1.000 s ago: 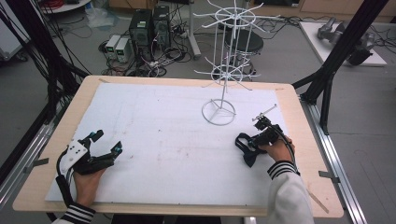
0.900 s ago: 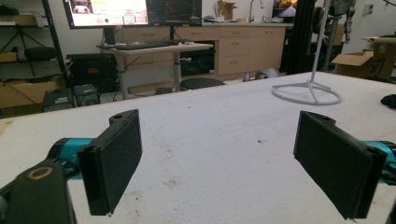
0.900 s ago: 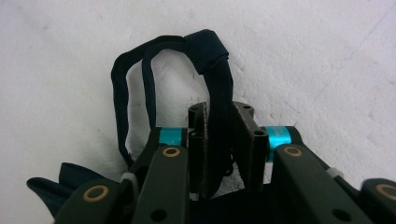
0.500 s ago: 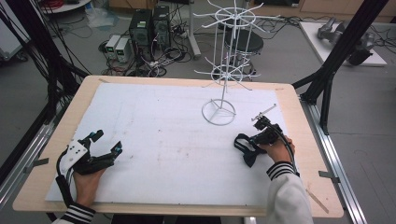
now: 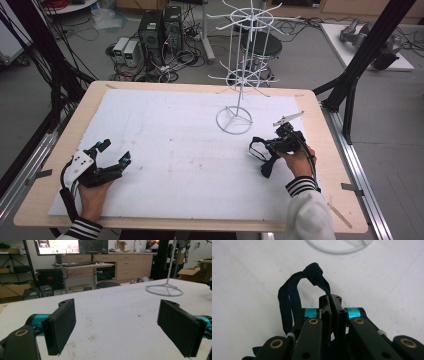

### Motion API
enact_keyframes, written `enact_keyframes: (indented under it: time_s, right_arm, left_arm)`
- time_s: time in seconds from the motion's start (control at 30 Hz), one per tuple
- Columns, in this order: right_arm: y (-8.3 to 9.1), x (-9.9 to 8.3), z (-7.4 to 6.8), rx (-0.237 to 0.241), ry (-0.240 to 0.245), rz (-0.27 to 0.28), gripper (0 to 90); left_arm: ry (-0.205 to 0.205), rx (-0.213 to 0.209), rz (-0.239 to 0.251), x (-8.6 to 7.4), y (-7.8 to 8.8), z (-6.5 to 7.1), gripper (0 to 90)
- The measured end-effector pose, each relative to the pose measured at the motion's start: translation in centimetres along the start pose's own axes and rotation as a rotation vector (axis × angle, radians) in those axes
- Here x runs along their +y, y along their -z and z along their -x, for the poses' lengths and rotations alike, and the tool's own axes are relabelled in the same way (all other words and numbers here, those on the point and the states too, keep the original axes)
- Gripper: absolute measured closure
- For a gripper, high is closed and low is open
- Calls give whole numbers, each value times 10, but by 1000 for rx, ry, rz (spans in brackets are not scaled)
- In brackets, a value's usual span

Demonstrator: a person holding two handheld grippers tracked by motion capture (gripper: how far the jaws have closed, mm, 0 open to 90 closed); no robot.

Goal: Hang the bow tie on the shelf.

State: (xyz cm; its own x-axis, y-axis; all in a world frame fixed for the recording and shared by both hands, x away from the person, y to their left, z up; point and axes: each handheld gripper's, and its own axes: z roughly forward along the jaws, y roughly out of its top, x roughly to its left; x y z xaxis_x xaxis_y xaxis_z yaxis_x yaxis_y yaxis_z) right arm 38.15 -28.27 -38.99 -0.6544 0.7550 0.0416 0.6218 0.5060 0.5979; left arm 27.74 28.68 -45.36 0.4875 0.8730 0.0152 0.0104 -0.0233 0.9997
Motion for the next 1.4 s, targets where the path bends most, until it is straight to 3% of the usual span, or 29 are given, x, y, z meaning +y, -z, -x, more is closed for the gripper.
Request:
enact_keyframes:
  time_s: [0.6,0.8,1.1,1.4]
  right_arm:
    - [32,-1,-8,-15,-12,243,873]
    - [44,-1,-11,-36,-13,349,873]
    - [59,-4,-13,-46,-35,459,874]
    - [75,6,-17,-58,-33,564,875]
  left_arm:
    - [-1,1,0,0,0,0,158]
    - [-1,1,2,0,0,0,158]
    - [-3,2,-1,0,0,0,158]
    - [-4,2,-1,0,0,0,157]
